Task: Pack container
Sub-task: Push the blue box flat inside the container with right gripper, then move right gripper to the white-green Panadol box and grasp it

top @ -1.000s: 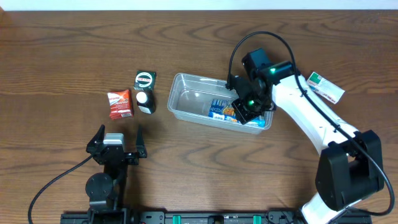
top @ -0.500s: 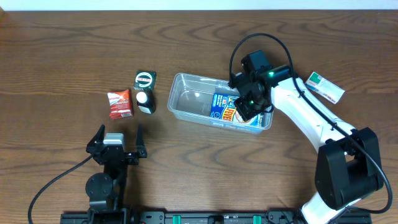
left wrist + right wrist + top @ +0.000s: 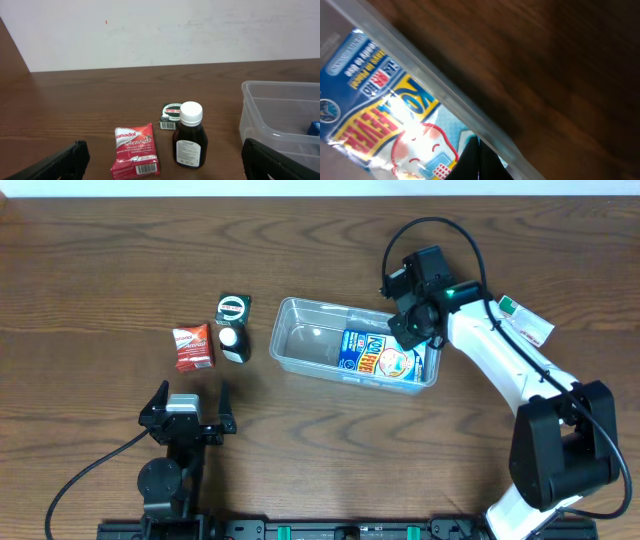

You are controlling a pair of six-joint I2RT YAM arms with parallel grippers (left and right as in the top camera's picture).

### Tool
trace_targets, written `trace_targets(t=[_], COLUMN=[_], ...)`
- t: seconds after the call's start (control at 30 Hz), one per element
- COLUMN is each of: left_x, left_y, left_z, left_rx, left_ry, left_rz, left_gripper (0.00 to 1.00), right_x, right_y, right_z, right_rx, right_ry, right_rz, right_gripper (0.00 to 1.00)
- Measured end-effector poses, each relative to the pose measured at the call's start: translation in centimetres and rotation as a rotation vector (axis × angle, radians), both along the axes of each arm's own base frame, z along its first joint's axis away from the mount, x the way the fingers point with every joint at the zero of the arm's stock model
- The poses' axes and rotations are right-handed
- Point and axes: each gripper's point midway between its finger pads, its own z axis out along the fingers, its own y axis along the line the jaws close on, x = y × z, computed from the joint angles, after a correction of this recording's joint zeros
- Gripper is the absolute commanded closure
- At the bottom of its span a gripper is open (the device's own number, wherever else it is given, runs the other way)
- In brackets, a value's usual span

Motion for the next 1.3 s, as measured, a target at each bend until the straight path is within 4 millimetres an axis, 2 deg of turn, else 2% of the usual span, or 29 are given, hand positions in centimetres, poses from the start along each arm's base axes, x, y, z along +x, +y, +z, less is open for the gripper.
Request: trace_targets(t=[0.23, 0.4, 0.6, 0.67, 0.73, 0.8, 0.83, 0.9, 0.97, 1.03, 1.1, 1.3], left_x=[0.0, 0.0, 0.0, 0.0, 0.0, 0.0, 0.0, 0.0, 0.0, 0.0, 0.0, 0.0], left_y=[0.0, 0.0, 0.0, 0.0, 0.0, 0.0, 0.0, 0.0, 0.0, 0.0, 0.0, 0.0], left_z=[0.0, 0.0, 0.0, 0.0, 0.0, 0.0, 0.0, 0.0, 0.0, 0.0, 0.0, 0.0], left_rx=[0.000, 0.000, 0.000, 0.000, 0.000, 0.000, 0.000, 0.000, 0.000, 0.000, 0.000, 0.000], left_ry=[0.000, 0.000, 0.000, 0.000, 0.000, 0.000, 0.000, 0.000, 0.000, 0.000, 0.000, 0.000], left_rz=[0.000, 0.000, 0.000, 0.000, 0.000, 0.000, 0.000, 0.000, 0.000, 0.000, 0.000, 0.000], left_gripper=[0.02, 0.02, 0.02, 0.02, 0.02, 0.02, 0.02, 0.02, 0.02, 0.02, 0.02, 0.02], right_x=[2.3, 3.1, 2.6, 1.9, 1.4, 1.2, 1.1, 1.1, 1.3, 1.8, 2.2, 3.4], right_y=[-0.8, -1.1, -0.9, -0.8, -0.6, -0.4, -0.3, -0.4, -0.9, -2.1, -4.3, -12.6], right_z=[0.2, 0.5, 0.3, 0.3, 0.8, 2.0, 3.0, 5.4, 7.8, 9.9, 11.2, 10.9], right_rx=[-0.006, -0.009, -0.009, -0.004, 0.001, 0.008, 0.012, 0.015, 0.013, 0.008, -0.015, -0.086], right_ry=[-0.080, -0.113, -0.092, -0.060, -0.030, -0.014, -0.008, -0.016, -0.047, -0.094, -0.122, -0.127], right_rz=[0.010, 0.021, 0.048, 0.060, 0.067, 0.071, 0.073, 0.074, 0.064, 0.035, 0.005, -0.093], right_gripper=[0.99, 0.99, 0.99, 0.95, 0.84, 0.68, 0.55, 0.24, 0.04, 0.01, 0.01, 0.01])
